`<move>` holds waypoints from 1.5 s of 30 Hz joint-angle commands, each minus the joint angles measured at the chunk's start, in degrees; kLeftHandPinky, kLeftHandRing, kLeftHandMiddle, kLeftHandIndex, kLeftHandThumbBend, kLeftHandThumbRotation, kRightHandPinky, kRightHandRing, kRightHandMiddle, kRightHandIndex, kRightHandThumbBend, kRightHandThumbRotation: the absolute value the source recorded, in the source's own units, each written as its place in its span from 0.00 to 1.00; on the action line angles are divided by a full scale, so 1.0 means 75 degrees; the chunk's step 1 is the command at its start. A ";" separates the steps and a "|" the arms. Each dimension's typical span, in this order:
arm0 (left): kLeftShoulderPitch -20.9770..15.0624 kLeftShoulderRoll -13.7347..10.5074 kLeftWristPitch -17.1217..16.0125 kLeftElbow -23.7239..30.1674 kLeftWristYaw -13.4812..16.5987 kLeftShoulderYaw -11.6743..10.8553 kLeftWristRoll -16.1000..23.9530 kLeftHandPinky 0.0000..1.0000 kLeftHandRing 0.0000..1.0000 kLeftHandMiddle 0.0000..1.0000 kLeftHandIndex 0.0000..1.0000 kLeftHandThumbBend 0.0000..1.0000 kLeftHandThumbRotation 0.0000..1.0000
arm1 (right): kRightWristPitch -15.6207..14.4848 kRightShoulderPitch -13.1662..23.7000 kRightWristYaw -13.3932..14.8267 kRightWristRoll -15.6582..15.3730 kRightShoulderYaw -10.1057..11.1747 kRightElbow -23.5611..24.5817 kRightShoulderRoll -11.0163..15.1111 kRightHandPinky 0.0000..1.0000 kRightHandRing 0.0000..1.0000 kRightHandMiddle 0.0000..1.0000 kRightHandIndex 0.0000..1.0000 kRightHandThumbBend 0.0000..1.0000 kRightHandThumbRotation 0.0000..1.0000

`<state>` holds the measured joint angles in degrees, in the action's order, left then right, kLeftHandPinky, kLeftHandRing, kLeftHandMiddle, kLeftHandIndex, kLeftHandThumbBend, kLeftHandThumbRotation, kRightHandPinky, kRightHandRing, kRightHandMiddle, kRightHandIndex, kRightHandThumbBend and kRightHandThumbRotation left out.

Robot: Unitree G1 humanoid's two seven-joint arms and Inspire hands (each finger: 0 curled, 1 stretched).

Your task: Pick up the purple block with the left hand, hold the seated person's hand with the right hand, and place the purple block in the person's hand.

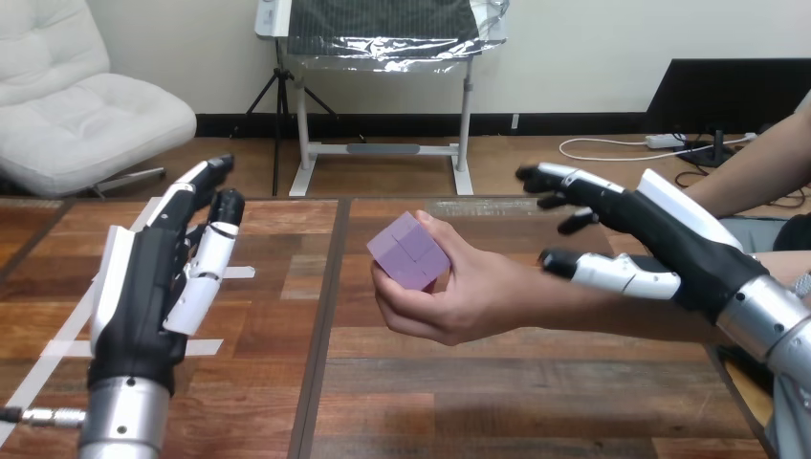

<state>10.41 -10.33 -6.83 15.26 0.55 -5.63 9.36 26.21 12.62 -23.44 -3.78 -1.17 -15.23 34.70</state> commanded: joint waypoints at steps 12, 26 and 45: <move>0.0745 0.0189 -0.0122 0.1592 -0.0030 -0.0269 -0.0611 0.94 0.91 0.87 0.83 0.44 0.91 | 0.0368 -0.0411 0.0394 0.1167 0.0498 0.0621 -0.1098 0.82 0.90 0.91 0.91 0.93 1.00; 0.1682 0.0686 -0.0617 0.2516 -0.0127 -0.0092 -0.1177 0.69 0.82 0.84 0.82 0.48 0.90 | 0.0098 -0.1437 0.0331 0.2597 0.0515 0.2436 -0.2142 0.79 0.87 0.89 0.88 0.92 1.00; 0.1738 0.0849 -0.0585 0.2846 -0.0146 0.0223 -0.1519 0.68 0.83 0.84 0.81 0.41 0.89 | -0.0361 -0.2761 0.0285 0.3453 0.0147 0.3985 -0.3023 0.82 0.88 0.89 0.88 0.90 0.95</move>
<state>25.24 -5.38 -9.70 33.04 -0.70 -5.10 -1.81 24.09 -7.97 -21.32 20.60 0.68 11.17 13.98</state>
